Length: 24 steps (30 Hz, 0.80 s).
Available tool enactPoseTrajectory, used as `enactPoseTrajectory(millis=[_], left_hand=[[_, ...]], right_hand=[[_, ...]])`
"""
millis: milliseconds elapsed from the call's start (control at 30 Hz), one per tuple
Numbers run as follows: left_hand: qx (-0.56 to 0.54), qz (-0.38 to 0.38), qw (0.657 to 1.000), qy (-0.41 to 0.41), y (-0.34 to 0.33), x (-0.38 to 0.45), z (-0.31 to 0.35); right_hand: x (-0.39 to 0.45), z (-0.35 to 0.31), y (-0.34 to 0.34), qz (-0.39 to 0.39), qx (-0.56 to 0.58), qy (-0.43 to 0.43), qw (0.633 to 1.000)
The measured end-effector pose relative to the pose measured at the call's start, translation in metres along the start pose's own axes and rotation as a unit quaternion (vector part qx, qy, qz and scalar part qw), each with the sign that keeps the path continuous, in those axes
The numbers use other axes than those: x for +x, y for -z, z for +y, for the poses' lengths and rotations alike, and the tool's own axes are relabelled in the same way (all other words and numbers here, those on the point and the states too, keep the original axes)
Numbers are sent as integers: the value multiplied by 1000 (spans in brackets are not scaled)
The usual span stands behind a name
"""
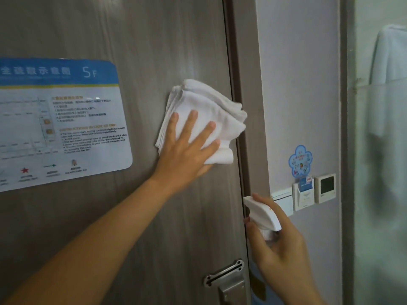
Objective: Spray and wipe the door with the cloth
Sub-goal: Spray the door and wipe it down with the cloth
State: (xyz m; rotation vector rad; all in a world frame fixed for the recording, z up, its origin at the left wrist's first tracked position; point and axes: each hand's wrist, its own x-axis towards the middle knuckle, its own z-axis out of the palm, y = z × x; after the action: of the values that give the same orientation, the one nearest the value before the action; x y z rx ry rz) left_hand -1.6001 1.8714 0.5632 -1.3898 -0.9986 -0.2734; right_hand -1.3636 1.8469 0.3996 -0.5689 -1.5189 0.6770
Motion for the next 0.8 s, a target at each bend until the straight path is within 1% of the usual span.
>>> enactPoseTrajectory(millis=[200,267,367,433,467,567,600,667,800], left_hand=[[-32,-33,998,-46,-4,-100,81],[-46,-42,995,-77,-8,-141,111],[-75,-74,982,-156,-5,-197,136],[-68,-98,968,-222,-2,-217,138],[-72,-104,964,-235,-2,-218,135],[-114,-93,963,-224,-2,-199,121],[-123,-79,965,-216,-2,-188,112],[-103,-31,976,-189,2,-161,86],[-22,67,995,-65,17,-94,22]], right_hand=[[-9,14,-1,24,16,-24,999],[-15,18,0,20,6,-25,999],[-24,20,0,12,-7,-30,999],[-29,16,0,8,-12,-28,999],[-30,13,0,4,-12,-26,1000],[-32,4,-2,-18,-5,-33,999],[-32,3,-3,-20,1,-32,999],[-29,-3,-8,-24,7,-30,999],[-27,-11,-22,-30,36,-26,999]])
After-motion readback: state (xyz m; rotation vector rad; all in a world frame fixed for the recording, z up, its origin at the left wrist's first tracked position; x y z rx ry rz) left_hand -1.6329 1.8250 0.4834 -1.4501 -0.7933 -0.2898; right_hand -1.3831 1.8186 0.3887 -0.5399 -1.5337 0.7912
